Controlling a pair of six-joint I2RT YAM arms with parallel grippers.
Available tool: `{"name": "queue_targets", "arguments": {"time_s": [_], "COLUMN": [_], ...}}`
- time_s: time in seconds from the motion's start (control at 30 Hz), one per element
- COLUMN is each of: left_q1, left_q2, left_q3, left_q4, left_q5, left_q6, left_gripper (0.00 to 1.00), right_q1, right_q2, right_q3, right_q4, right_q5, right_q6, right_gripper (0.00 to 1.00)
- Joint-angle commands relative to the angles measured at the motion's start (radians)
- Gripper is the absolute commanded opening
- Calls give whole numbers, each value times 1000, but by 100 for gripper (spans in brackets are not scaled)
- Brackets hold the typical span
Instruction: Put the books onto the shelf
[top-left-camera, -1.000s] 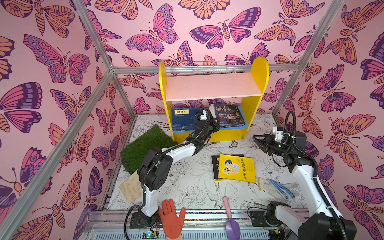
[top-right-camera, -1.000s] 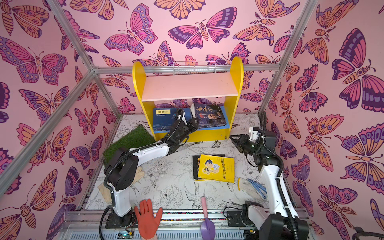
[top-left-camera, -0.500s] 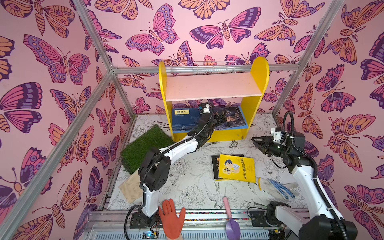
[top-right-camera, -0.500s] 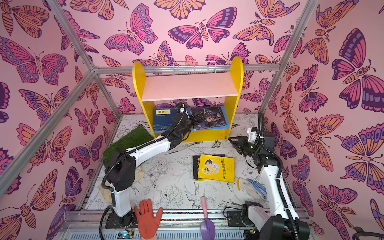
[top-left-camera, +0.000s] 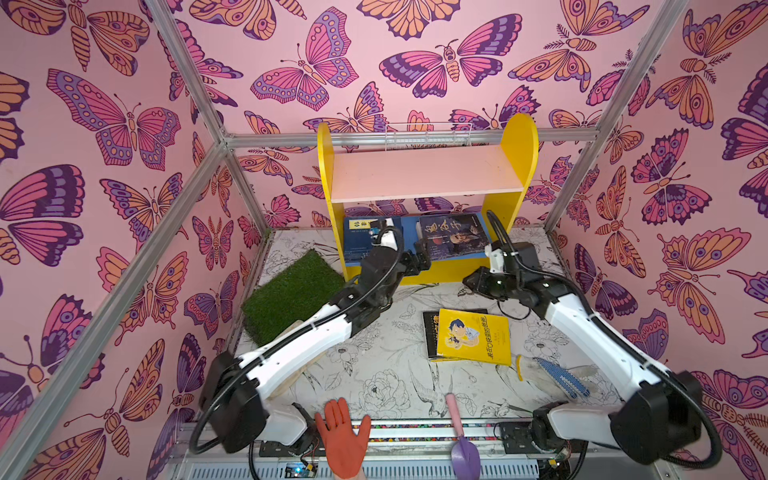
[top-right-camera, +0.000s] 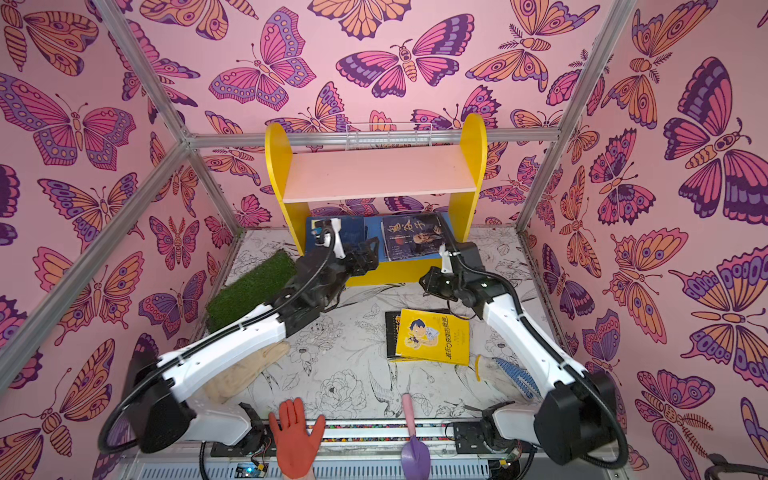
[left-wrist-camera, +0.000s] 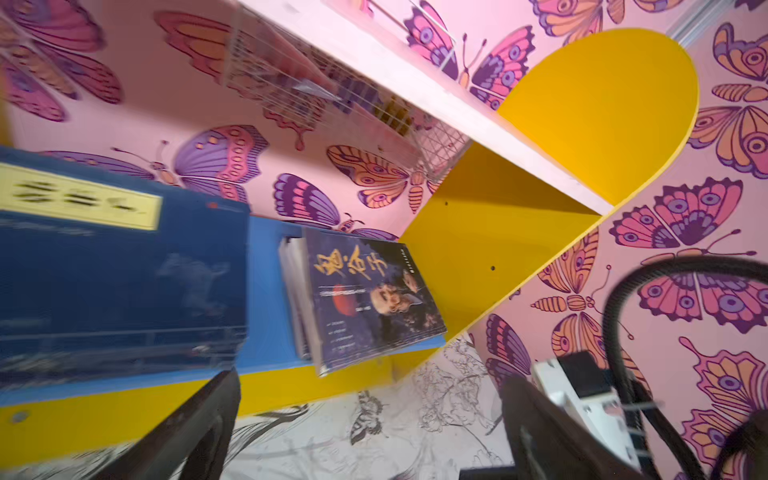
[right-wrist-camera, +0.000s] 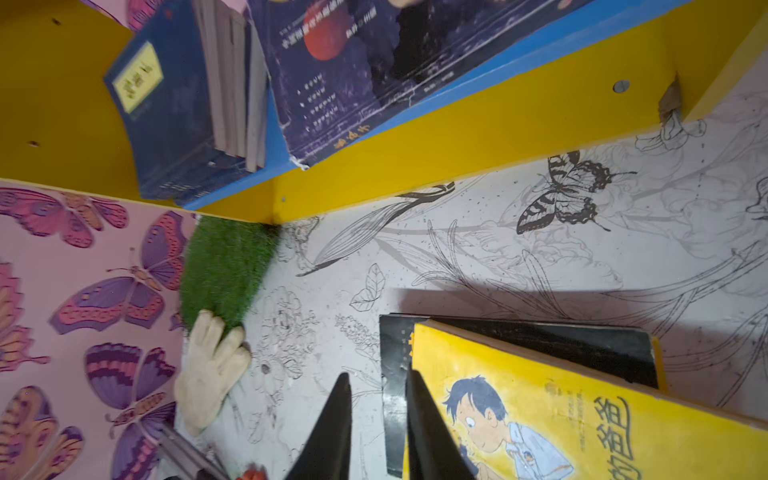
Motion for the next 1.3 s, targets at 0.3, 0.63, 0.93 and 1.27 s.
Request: {"name": "queue_targets", "arguments": {"time_s": [0.3, 0.63, 0.93, 1.27], "left_q1": [196, 258, 258, 246], "left_q2": [-469, -478, -423, -357], "left_q3": [-570, -562, -540, -493], "left_q4": [-600, -624, -609, -520], "left_q5": [-80, -58, -36, 62], "left_q6": [-467, -442, -423, -278], "left_gripper": [100, 100, 100, 100], "right_q1": [59, 59, 60, 59], "right_q2": [388, 515, 547, 561], "right_q3": [332, 478, 532, 545], "right_q4": [-51, -86, -102, -100], "right_q5": [211, 201, 165, 177], "right_q6": [-76, -90, -102, -137], "right_gripper": [21, 20, 19, 19]}}
